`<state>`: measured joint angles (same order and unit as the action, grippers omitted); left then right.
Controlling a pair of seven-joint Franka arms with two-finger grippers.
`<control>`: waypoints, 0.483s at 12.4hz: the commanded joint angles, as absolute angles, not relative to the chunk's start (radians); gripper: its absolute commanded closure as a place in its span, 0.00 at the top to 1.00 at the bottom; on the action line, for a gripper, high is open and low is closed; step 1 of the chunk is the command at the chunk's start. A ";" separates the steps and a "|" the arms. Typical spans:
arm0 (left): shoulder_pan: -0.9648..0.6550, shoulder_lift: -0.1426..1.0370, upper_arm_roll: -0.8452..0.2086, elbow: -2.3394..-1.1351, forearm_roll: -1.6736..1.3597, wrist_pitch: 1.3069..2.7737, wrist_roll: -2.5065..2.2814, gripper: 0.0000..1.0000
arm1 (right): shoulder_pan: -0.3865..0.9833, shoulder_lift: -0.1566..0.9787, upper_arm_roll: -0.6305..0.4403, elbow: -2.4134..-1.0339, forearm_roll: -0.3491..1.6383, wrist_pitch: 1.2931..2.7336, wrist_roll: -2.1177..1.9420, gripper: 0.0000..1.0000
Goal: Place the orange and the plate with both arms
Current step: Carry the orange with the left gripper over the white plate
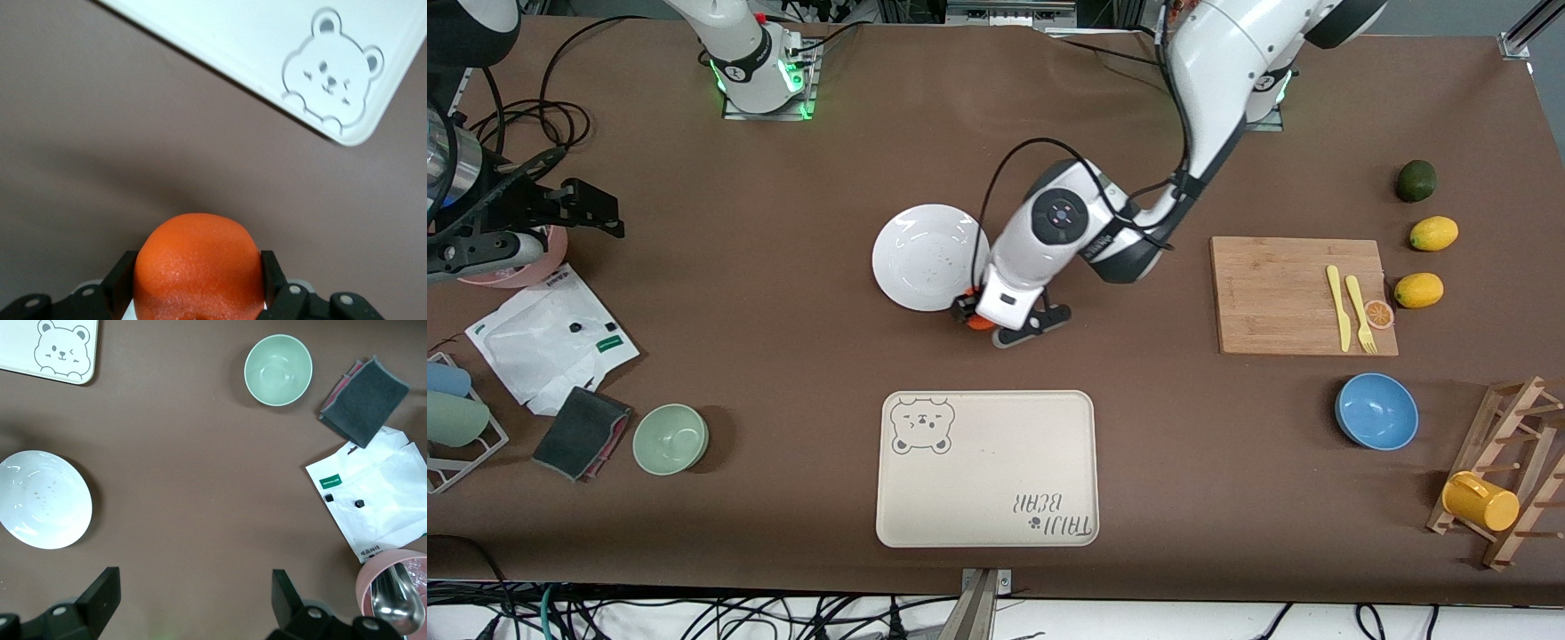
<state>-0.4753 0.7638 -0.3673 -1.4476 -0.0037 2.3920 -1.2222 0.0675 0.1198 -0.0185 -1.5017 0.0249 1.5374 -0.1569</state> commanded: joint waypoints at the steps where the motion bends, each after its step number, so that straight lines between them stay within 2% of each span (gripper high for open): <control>1: -0.549 0.784 -0.351 -1.428 0.012 2.396 -1.340 0.26 | 0.067 0.126 -0.018 -1.479 0.020 1.525 -0.146 1.00; 3: -0.613 0.787 -0.350 -1.443 0.014 2.388 -1.449 0.28 | 0.067 0.126 -0.018 -1.479 0.020 1.523 -0.146 1.00; 6: -0.652 0.851 -0.342 -1.445 0.015 2.399 -1.463 0.29 | 0.067 0.126 -0.018 -1.479 0.018 1.523 -0.146 1.00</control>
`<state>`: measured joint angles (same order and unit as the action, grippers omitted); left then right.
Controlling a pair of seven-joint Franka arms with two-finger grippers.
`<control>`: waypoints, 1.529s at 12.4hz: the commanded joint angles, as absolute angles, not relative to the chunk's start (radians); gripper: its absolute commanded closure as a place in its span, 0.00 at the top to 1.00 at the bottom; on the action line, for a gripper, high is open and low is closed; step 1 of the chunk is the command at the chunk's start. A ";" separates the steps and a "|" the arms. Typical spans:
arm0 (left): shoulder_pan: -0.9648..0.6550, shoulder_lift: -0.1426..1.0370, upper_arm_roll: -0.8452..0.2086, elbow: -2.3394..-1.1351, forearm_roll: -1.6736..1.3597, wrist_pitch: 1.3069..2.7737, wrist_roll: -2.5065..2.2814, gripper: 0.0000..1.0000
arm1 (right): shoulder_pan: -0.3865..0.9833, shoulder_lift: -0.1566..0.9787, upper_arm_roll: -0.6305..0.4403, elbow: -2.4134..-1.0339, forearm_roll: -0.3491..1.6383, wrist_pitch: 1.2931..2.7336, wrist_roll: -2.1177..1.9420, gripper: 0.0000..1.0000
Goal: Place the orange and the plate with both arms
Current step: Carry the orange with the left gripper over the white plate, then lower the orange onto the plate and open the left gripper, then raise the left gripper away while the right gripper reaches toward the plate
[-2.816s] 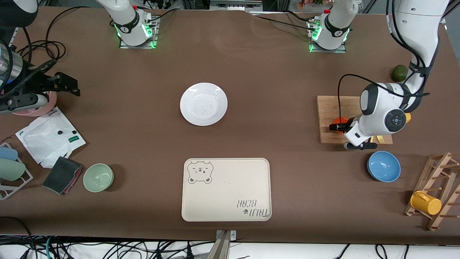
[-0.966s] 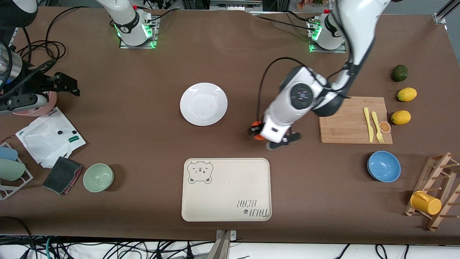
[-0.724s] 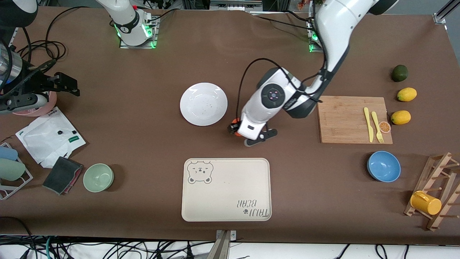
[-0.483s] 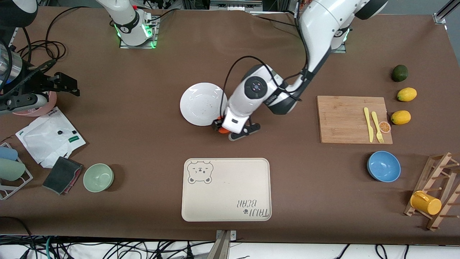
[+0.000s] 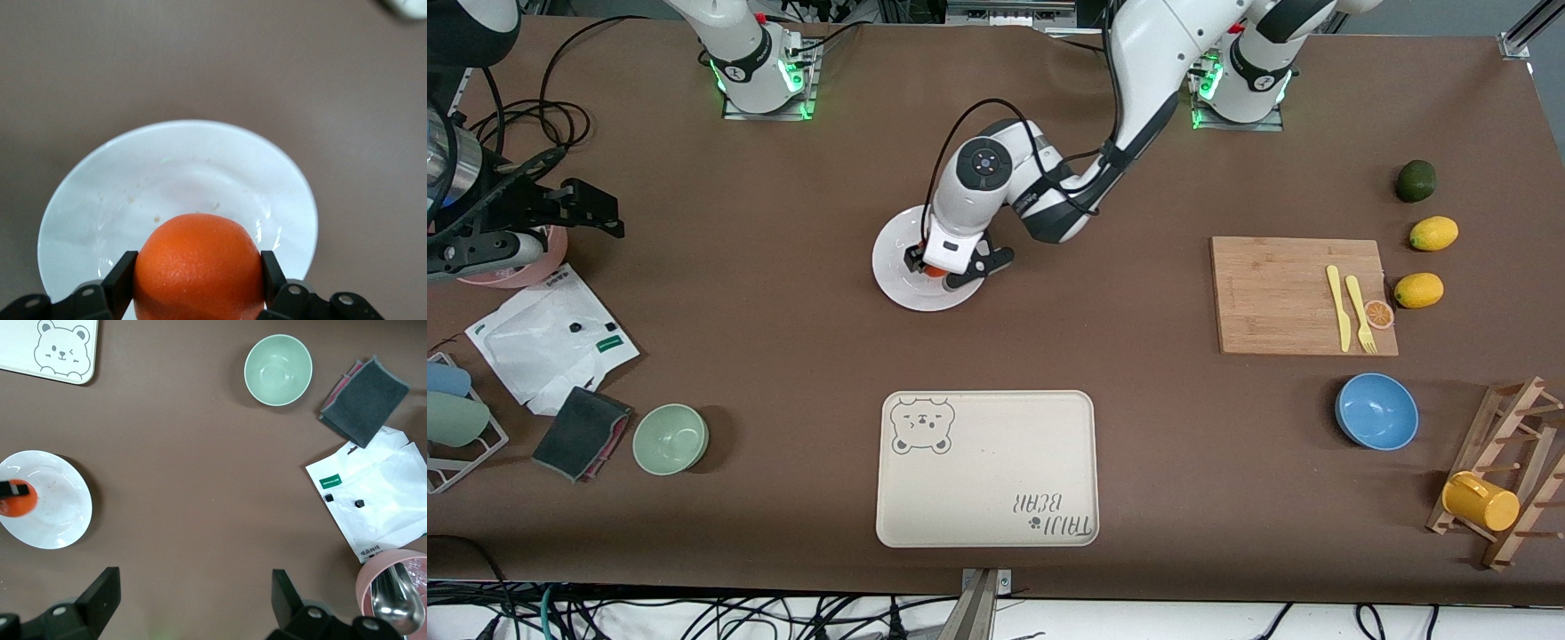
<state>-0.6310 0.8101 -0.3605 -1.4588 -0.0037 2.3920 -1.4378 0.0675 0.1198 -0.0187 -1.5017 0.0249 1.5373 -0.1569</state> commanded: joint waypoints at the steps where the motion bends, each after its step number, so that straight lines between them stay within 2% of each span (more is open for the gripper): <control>1: -0.670 0.859 -0.324 -1.443 0.015 2.399 -1.463 0.29 | 0.066 0.126 -0.020 -1.479 0.018 1.523 -0.147 1.00; 2: -0.689 0.864 -0.308 -1.443 0.015 2.399 -1.463 0.30 | 0.063 0.126 -0.020 -1.480 0.018 1.522 -0.147 1.00; 3: -0.698 0.865 -0.299 -1.442 0.014 2.399 -1.465 0.42 | 0.061 0.126 -0.020 -1.480 0.018 1.522 -0.149 1.00; 4: -0.699 0.867 -0.298 -1.442 0.015 2.399 -1.463 0.99 | 0.060 0.127 -0.020 -1.480 0.018 1.522 -0.150 1.00; 8: -0.672 0.804 -0.290 -1.439 0.015 2.366 -1.463 1.00 | 0.060 0.127 -0.020 -1.480 0.020 1.522 -0.149 1.00; 10: -0.635 0.735 -0.290 -1.439 0.017 2.225 -1.460 1.00 | 0.061 0.126 -0.020 -1.479 0.018 1.520 -0.149 1.00; 15: -0.456 0.569 -0.291 -1.434 0.020 1.982 -1.448 1.00 | 0.066 0.161 -0.020 -1.480 0.020 1.531 -0.147 1.00; 19: -0.272 0.486 -0.296 -1.433 0.049 1.918 -1.122 1.00 | 0.072 0.199 -0.014 -1.492 0.017 1.523 -0.149 1.00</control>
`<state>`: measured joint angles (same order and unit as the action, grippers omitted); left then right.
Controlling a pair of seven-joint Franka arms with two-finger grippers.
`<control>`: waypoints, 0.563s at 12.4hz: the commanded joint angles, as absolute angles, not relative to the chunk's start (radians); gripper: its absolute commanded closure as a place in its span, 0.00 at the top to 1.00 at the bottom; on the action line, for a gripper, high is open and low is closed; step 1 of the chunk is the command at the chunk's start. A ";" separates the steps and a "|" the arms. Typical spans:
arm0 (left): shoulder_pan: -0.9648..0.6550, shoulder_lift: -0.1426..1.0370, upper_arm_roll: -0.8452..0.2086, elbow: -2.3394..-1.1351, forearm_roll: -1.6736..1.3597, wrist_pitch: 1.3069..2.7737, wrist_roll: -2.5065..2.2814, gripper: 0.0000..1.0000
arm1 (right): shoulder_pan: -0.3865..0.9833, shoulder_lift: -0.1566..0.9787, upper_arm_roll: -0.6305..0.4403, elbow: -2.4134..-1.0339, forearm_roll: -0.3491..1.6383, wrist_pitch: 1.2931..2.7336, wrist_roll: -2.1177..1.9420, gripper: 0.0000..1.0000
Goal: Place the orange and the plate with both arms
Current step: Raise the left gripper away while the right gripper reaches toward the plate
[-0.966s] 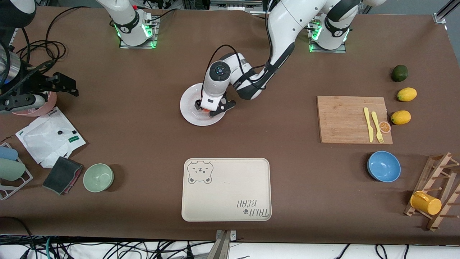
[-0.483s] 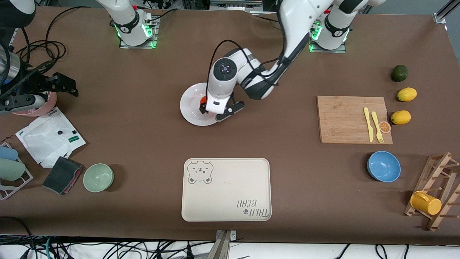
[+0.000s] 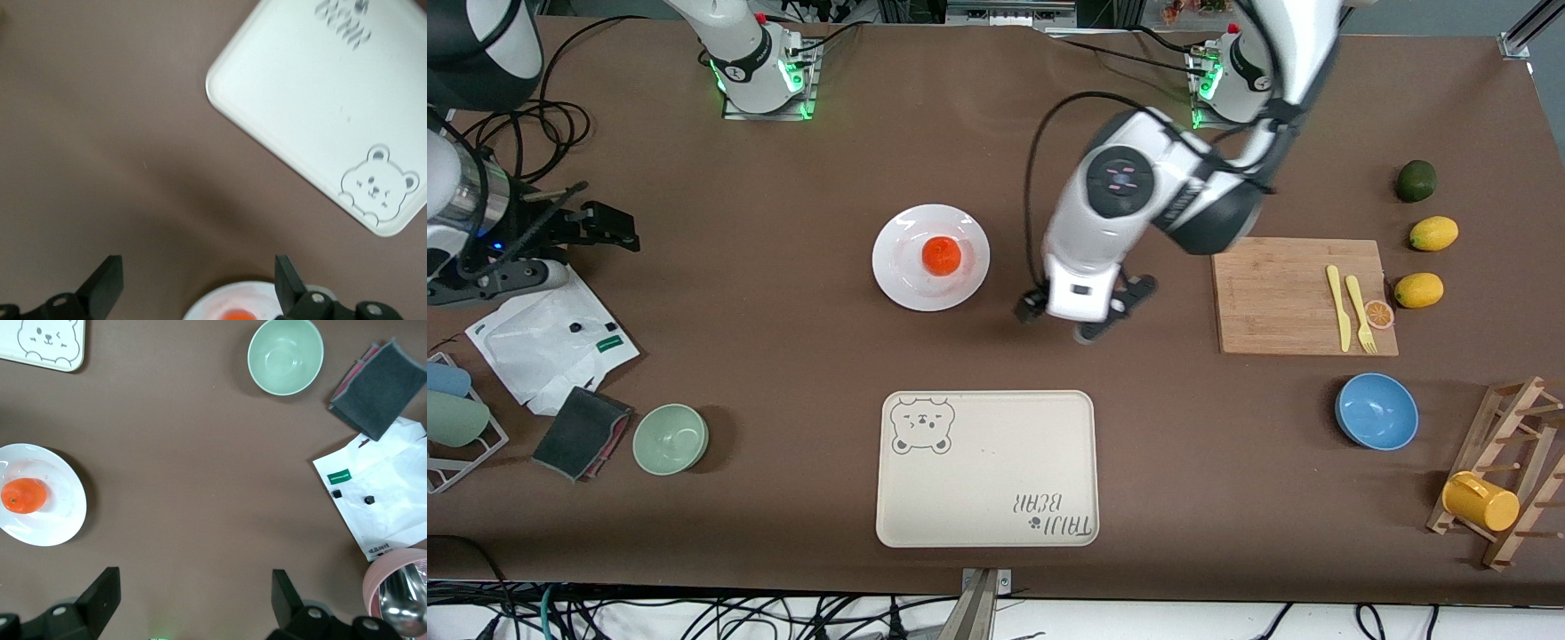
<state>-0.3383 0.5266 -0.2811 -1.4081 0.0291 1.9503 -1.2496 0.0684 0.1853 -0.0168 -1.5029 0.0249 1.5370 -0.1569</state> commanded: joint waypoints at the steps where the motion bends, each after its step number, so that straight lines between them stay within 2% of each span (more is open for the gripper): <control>1: -0.227 0.467 -0.292 -1.433 0.049 1.917 -1.062 1.00 | 0.077 0.216 -0.011 -1.494 0.017 1.529 -0.159 1.00; 7: 0.050 0.312 -0.284 -1.433 0.065 1.735 -0.501 1.00 | 0.146 0.328 -0.011 -1.494 0.086 1.630 -0.144 1.00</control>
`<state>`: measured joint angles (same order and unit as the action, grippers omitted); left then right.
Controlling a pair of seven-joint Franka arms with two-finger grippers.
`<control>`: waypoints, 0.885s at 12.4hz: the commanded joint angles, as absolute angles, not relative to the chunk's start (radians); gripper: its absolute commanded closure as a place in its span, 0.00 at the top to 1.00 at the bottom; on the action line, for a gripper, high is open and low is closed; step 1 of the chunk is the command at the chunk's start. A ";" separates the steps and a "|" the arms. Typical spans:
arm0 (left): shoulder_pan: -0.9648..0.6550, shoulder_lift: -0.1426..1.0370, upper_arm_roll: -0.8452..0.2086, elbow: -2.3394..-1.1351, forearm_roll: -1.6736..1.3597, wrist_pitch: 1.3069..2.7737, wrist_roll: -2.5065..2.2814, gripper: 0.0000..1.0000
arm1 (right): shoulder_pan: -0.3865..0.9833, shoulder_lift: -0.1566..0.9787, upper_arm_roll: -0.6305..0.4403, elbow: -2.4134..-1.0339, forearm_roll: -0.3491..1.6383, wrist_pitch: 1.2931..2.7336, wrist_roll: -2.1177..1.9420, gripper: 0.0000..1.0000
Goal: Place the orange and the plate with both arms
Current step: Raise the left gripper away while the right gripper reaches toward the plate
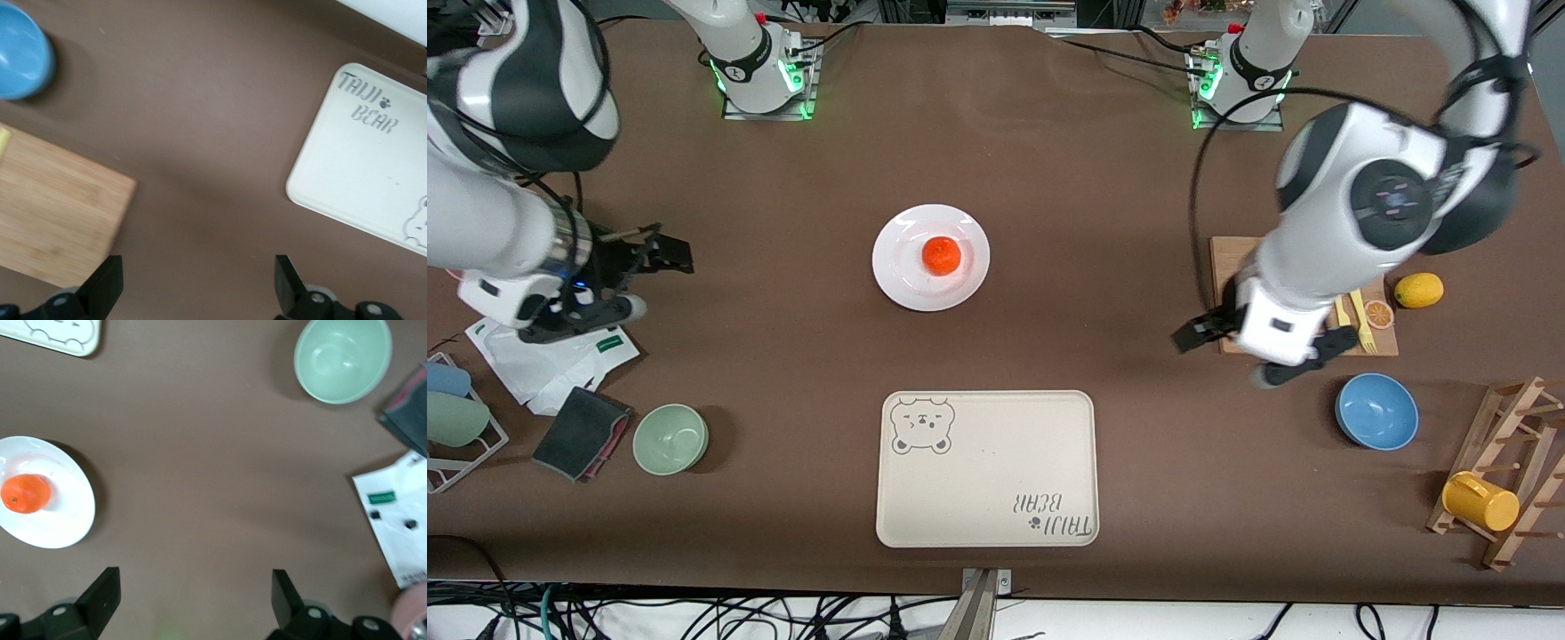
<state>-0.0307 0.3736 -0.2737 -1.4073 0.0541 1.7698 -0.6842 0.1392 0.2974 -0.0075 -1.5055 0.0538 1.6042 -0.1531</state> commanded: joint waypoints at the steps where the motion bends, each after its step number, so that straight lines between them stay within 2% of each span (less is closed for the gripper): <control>1: 0.089 0.292 -0.287 -1.431 0.061 1.703 -0.392 1.00 | 0.146 0.346 -0.011 -1.494 0.118 1.647 -0.146 1.00; 4: 0.115 0.214 -0.238 -1.449 0.046 1.648 -0.194 1.00 | 0.149 0.389 -0.011 -1.493 0.187 1.681 -0.147 1.00; 6: 0.088 0.116 -0.149 -1.570 -0.055 1.654 -0.062 1.00 | 0.167 0.413 -0.012 -1.508 0.256 1.719 -0.152 1.00; 9: 0.080 0.060 -0.114 -1.655 -0.066 1.686 0.026 1.00 | 0.170 0.403 -0.012 -1.613 0.380 1.821 -0.163 1.00; 11: 0.092 0.072 -0.117 -1.642 -0.066 1.680 0.015 1.00 | 0.170 0.410 -0.012 -1.653 0.487 1.847 -0.196 1.00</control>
<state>0.0967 0.0980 -0.1294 -1.6083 -0.0451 1.6568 -0.0066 0.1677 0.4256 -0.0075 -1.6028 0.4068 1.8113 -0.1621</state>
